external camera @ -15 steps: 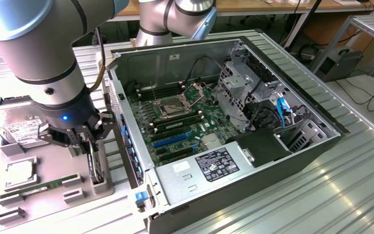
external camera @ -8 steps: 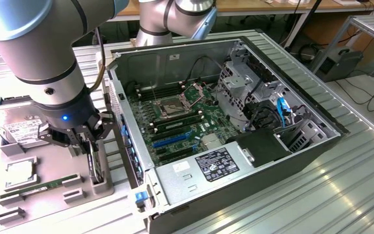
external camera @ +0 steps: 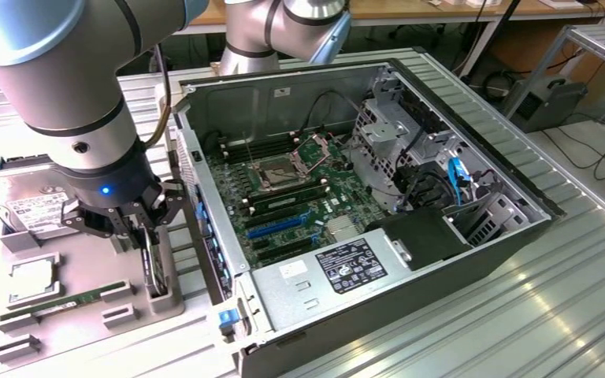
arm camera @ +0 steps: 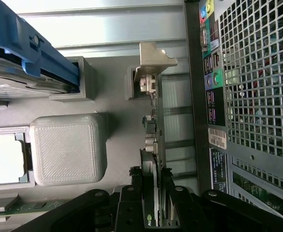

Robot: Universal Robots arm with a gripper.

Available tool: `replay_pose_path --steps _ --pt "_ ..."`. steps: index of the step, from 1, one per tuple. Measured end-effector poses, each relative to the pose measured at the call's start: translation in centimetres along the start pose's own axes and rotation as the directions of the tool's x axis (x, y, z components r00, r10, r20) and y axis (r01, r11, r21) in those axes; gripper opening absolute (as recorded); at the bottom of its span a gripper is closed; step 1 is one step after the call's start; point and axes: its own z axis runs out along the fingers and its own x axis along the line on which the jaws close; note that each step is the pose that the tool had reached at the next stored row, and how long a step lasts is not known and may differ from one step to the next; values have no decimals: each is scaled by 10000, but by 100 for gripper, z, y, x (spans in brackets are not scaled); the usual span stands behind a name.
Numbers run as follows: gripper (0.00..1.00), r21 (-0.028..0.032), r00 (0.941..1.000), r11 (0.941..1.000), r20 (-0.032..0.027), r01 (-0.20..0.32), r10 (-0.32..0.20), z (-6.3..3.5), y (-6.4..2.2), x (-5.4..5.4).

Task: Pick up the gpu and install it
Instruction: 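Pick up the gpu and move the gpu toward the slot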

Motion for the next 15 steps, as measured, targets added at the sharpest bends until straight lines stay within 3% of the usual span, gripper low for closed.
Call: replay_pose_path --steps 5,15 --pt "27 -28 9994 9994 -6 352 -352 0 -6 -2" --pt "26 -29 9993 9993 -6 373 -373 0 -7 -3"
